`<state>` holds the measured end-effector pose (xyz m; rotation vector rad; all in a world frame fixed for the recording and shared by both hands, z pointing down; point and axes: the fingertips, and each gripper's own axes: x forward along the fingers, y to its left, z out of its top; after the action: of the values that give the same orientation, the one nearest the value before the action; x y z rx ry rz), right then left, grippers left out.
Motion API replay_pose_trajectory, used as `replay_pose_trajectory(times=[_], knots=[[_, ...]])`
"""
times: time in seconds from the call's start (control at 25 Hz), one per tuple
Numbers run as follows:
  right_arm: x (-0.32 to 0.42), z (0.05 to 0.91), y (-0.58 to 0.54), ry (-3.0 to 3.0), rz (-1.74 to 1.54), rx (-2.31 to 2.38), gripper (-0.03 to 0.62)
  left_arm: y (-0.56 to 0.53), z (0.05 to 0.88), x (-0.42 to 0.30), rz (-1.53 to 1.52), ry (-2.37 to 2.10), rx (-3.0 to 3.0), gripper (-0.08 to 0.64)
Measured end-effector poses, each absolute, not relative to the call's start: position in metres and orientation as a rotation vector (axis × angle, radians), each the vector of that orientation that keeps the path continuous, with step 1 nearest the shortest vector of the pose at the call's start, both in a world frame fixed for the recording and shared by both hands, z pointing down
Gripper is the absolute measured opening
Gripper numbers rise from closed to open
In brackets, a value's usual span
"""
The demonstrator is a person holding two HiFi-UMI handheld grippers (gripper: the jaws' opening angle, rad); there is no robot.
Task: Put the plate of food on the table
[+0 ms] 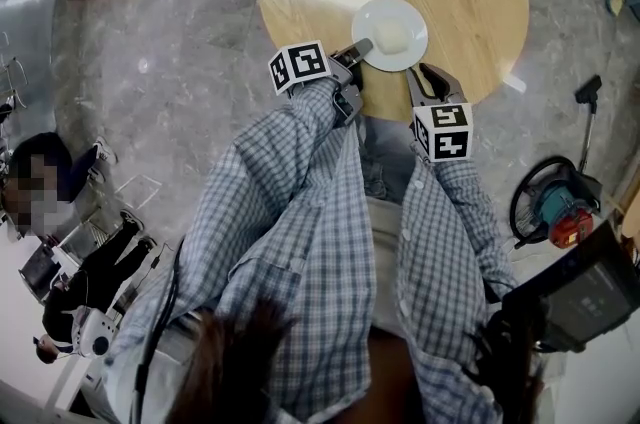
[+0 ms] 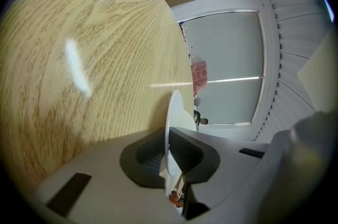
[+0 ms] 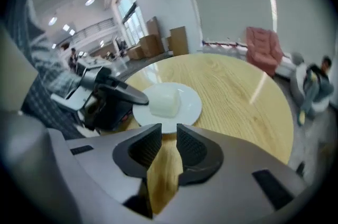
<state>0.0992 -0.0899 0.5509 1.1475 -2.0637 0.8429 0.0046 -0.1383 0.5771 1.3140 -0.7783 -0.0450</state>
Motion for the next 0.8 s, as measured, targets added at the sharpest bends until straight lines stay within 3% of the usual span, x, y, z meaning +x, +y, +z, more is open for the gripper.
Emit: replay_pose_trajectory(times=[0.28, 0.8], knots=[[0.061, 0.55, -0.072, -1.993, 0.033, 0.702, 0.091, -0.139, 0.577, 0.007, -0.041, -0.778, 1.315, 0.025], [0.044, 0.566, -0.07, -1.856, -0.39, 0.437, 0.089, -0.139, 0.576, 0.009, -0.036, -0.757, 1.318, 0.025]])
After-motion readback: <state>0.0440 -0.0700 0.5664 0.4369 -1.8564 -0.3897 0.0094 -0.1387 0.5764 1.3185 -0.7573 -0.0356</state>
